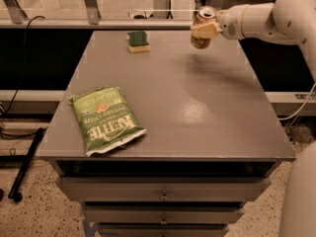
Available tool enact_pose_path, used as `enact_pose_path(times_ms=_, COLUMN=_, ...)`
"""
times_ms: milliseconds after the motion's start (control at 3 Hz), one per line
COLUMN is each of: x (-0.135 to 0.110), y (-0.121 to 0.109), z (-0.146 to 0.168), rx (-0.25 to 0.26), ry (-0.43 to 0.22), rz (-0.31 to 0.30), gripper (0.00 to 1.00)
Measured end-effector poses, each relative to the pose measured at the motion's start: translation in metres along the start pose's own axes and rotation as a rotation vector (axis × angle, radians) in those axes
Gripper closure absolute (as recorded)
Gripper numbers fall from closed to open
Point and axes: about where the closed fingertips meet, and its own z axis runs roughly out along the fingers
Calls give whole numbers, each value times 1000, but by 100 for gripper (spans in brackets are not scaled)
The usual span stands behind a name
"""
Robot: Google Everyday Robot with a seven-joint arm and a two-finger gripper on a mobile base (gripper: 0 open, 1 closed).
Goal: Move orange can near sponge
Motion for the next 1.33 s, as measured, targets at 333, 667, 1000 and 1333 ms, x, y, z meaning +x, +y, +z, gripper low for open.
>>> enact_pose_path(times_ms=333, x=-6, y=-3, z=37, rx=22, ry=10, rz=16, gripper=100)
enact_pose_path(times_ms=667, x=-1, y=2, z=67, rx=13, ry=36, rz=40, gripper=100)
enact_pose_path(times_ms=1000, x=5, y=10, z=92, rx=-9, ry=58, rz=66, gripper=100)
enact_pose_path(times_ms=1333, x=4, y=24, z=115, rx=-48, ry=72, rz=81, gripper=73)
